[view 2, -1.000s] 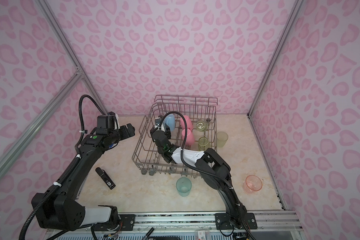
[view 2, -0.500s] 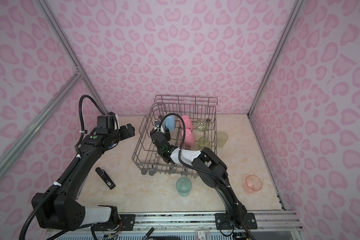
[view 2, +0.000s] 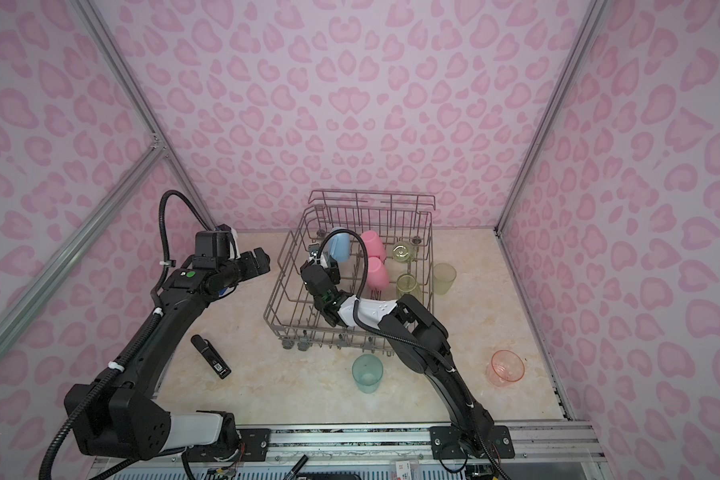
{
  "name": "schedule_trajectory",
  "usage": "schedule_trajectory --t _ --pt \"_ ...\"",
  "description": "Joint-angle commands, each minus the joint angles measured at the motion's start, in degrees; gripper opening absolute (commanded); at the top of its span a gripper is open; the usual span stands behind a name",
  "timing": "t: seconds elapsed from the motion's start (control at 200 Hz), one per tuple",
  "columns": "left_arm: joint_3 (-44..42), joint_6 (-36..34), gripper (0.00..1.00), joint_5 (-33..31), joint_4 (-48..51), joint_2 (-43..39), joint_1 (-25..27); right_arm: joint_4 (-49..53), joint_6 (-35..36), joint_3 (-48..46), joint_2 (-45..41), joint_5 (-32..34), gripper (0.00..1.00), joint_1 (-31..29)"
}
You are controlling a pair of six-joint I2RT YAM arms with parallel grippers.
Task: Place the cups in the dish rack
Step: 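Lower the teal cup into the rack with right gripper while left gripper draws back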
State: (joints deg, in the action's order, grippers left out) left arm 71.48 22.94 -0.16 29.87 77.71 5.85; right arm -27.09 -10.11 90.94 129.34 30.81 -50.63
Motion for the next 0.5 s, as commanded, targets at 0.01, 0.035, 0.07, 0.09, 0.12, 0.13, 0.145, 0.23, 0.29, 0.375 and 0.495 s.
schedule_trajectory --t 0.01,0.035,0.07,0.09,0.12,0.13,0.145,0.23,0.29,0.375,0.495 --pt "-0.1 0.2 0.97 0.2 -1.6 0.3 0.0 2.6 -1.4 0.0 0.3 -0.8 0.75 0.0" --pt "-0.2 0.2 0.97 0.2 -1.6 0.3 -0.1 2.9 -1.6 0.0 0.0 -0.9 0.76 0.0" --pt "-0.2 0.2 0.97 0.2 -1.6 0.3 -0.1 3.3 -1.8 0.0 -0.4 -1.1 0.79 -0.1" --pt "-0.1 0.2 0.97 0.3 -1.6 0.4 -0.1 3.4 -1.8 0.0 -0.7 -1.2 0.80 0.0" --pt "-0.1 0.3 0.97 0.3 -1.7 0.4 -0.1 3.5 -2.1 0.0 -1.1 -1.3 0.83 -0.1" --pt "-0.1 0.3 0.97 0.3 -1.7 0.3 -0.2 3.6 -2.1 0.1 -1.2 -1.4 0.83 -0.1" --pt "-0.1 0.3 0.97 0.3 -1.7 0.4 -0.2 3.7 -2.2 0.1 -1.4 -1.5 0.84 -0.1" --pt "-0.1 0.3 0.97 0.5 -1.6 0.5 -0.1 4.3 -2.8 0.3 -2.7 -2.2 0.89 0.0" --pt "-0.1 0.4 0.97 0.6 -1.7 0.6 -0.2 4.8 -3.3 0.5 -3.6 -3.3 0.92 0.0" --pt "-0.1 0.4 0.97 0.8 -1.7 0.7 -0.3 6.6 -3.8 1.4 -4.9 -4.9 0.95 0.2" --pt "-0.2 0.5 0.97 1.1 -1.8 0.7 -0.4 11.4 -6.0 4.2 -5.9 -6.8 0.98 0.7"
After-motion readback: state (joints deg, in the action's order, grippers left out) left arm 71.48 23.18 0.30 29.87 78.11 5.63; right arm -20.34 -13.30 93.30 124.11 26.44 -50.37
